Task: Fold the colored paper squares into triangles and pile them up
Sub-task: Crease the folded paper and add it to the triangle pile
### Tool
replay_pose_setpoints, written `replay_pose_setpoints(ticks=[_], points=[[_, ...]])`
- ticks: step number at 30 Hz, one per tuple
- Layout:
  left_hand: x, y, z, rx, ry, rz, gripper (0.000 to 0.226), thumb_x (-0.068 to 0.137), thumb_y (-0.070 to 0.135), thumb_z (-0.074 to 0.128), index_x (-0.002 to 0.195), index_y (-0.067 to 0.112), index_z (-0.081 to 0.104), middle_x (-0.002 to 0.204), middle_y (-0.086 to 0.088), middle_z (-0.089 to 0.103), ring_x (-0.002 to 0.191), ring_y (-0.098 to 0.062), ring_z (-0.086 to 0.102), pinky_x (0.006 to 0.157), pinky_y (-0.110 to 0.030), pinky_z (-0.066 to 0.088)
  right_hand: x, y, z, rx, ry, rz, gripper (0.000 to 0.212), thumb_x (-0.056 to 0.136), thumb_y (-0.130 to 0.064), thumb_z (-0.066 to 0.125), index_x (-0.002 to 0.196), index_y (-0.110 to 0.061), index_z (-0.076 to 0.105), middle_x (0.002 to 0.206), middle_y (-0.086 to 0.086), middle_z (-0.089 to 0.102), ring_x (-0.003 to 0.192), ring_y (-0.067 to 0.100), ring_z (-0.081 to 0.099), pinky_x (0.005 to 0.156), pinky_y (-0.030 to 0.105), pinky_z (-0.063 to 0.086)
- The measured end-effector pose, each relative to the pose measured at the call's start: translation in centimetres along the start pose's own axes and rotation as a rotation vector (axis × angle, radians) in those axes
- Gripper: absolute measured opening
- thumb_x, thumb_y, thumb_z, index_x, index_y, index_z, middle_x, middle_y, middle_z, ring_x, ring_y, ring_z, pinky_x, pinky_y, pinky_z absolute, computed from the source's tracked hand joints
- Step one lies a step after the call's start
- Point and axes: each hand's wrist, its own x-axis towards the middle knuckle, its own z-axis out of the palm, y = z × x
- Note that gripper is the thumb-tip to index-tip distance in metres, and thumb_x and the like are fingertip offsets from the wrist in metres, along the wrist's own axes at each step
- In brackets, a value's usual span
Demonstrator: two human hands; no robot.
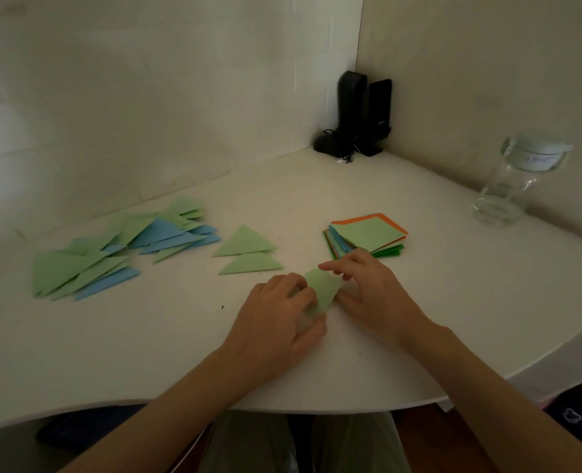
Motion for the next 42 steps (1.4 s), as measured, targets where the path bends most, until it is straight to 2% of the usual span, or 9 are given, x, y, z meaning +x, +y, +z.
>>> replay_pose_setpoints(ticks=[4,9,13,17,21,24,30,37,42], points=[[0.3,-0.9,-0.3,0.013,0.014,-0.003,0.04,0.081,0.063,0.049,0.087,0.026,0.06,0.098,0.012,0.058,0.088,-0.01,0.053,0.082,-0.026,0.035,1.9,0.4,-0.5,-0.16,-0.141,-0.131,0.021,0.078,-0.033,0.066,0.096,-0.025,0.075,0.108,0.012,0.057,0.094,0.029,0.05,0.078,0.032,0.036],[-0.2,-2.4,-0.3,-0.096,0.161,-0.107,0.022,0.077,0.047,0.055,0.071,0.027,0.059,0.088,0.015,0.06,0.091,-0.012,0.052,0.08,-0.028,0.031,1.5,-0.7,-0.2,-0.087,-0.09,-0.133,0.035,0.078,-0.051,0.057,0.075,-0.021,0.075,0.099,0.002,0.064,0.084,0.02,0.057,0.074,0.035,0.047],[-0.1,-3.0,0.0,-0.149,0.186,-0.342,0.03,0.071,0.06,0.05,0.068,0.032,0.061,0.086,0.014,0.056,0.092,-0.013,0.045,0.08,-0.033,0.034,0.9,-1.3,1.0,0.012,-0.033,0.08,0.024,0.08,-0.043,0.069,0.075,-0.019,0.073,0.096,-0.005,0.062,0.093,0.015,0.057,0.085,0.034,0.045],[0.3,-2.7,0.7,-0.019,0.133,-0.401,0.041,0.07,0.07,0.047,0.073,0.031,0.06,0.088,0.013,0.049,0.092,-0.011,0.038,0.077,-0.028,0.024,0.5,-1.6,2.2,-0.01,0.063,0.153,0.028,0.073,-0.052,0.069,0.069,-0.026,0.06,0.088,-0.007,0.054,0.084,0.011,0.052,0.078,0.037,0.046],[0.6,-2.6,0.2,-0.072,0.097,-0.435,0.025,0.076,0.054,0.066,0.08,0.031,0.057,0.092,0.014,0.049,0.093,-0.01,0.039,0.078,-0.028,0.025,0.5,-1.7,1.9,0.078,0.061,0.176,0.029,0.072,-0.039,0.076,0.087,-0.026,0.056,0.09,-0.006,0.054,0.082,0.009,0.049,0.078,0.032,0.045],[0.6,-2.9,-0.6,-0.179,0.084,-0.41,0.021,0.075,0.041,0.073,0.086,0.03,0.058,0.087,0.015,0.052,0.087,-0.009,0.044,0.077,-0.028,0.035,0.4,-1.1,0.9,0.186,-0.02,0.195,0.032,0.073,-0.026,0.078,0.098,-0.023,0.06,0.093,-0.004,0.057,0.083,0.008,0.052,0.075,0.017,0.042],[0.6,-2.6,-1.5,-0.184,0.025,-0.333,0.014,0.084,0.021,0.067,0.098,0.023,0.068,0.094,0.006,0.055,0.085,-0.012,0.051,0.075,-0.025,0.041,-0.4,-0.5,0.6,0.212,-0.01,0.158,0.025,0.075,-0.021,0.076,0.097,-0.024,0.063,0.097,-0.005,0.059,0.087,0.001,0.053,0.074,0.003,0.035],[2.8,1.0,-1.2,0.069,-0.167,-0.386,0.053,0.086,0.055,0.056,0.121,0.017,0.051,0.116,-0.006,0.046,0.099,-0.026,0.053,0.084,-0.032,0.042,-0.5,-0.8,0.9,0.207,0.014,0.128,0.026,0.076,-0.028,0.076,0.098,-0.022,0.064,0.094,-0.005,0.057,0.085,0.003,0.052,0.075,0.005,0.037],[3.8,-0.5,-1.9,-0.16,-0.216,-0.484,0.021,0.084,0.026,0.068,0.104,0.024,0.061,0.093,0.006,0.057,0.084,-0.013,0.056,0.072,-0.017,0.04,-0.8,-0.8,0.8,0.16,0.018,0.105,0.024,0.076,-0.022,0.075,0.098,-0.019,0.065,0.094,-0.002,0.058,0.083,0.009,0.053,0.075,0.01,0.039]])
